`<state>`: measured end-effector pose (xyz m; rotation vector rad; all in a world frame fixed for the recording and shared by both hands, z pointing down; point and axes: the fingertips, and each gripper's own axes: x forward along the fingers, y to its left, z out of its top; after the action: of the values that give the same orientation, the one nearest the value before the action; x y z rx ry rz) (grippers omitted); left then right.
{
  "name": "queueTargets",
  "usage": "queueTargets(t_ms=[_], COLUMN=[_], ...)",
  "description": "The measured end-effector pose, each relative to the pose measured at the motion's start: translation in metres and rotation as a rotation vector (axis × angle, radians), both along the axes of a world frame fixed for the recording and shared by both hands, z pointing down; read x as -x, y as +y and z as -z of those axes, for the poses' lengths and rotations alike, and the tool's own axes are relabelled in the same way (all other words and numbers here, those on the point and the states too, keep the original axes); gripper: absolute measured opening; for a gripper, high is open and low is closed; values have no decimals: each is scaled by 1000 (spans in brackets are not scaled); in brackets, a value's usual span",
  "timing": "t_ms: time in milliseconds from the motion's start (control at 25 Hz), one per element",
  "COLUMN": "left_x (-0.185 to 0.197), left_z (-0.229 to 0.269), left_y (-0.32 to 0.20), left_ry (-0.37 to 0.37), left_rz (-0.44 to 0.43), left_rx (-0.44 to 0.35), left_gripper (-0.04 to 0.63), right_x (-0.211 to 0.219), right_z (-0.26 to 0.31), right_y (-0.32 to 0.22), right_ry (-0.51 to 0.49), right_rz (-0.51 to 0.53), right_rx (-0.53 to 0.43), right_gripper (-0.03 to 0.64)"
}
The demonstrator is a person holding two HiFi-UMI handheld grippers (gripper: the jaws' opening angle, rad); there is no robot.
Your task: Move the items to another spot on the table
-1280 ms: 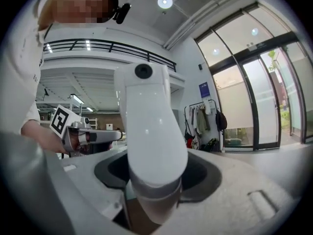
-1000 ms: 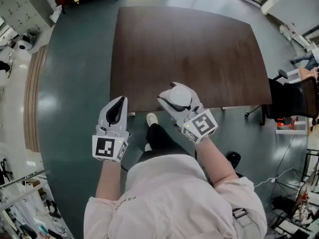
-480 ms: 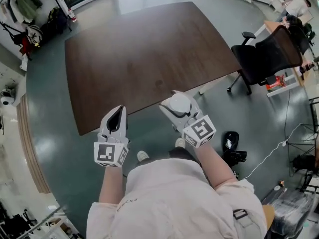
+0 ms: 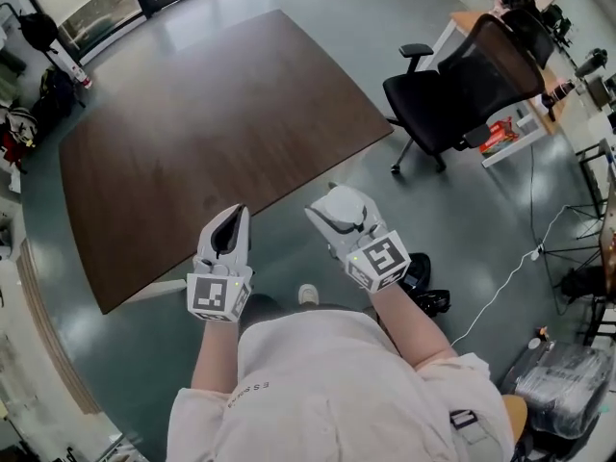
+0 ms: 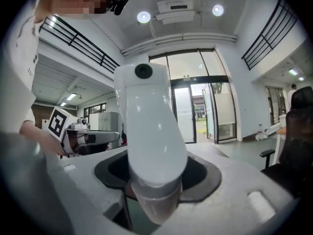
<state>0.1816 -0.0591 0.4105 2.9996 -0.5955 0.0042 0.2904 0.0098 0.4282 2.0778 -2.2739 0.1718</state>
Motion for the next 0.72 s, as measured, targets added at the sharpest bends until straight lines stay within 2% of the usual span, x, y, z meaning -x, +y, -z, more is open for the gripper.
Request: queueTargets(t_ms=[280,520,720], left_x=[-101,-183,-252], left_z=[-9,-26,-29], left_y=[15,-15,-54], left_ry=[-49,-54,-47], left_rz=[-140,-222,-239], left_rx=[22,46,71], left_gripper=[17,17,17], right_x=[-96,-170,-234], right_z=[-15,-26,-27], right_y=[22,8,-30], right_ry=[-23,-64,-50], right_rz=[-152,-259,-270], right_rx=[22,40,71], right_gripper=[247,247,248])
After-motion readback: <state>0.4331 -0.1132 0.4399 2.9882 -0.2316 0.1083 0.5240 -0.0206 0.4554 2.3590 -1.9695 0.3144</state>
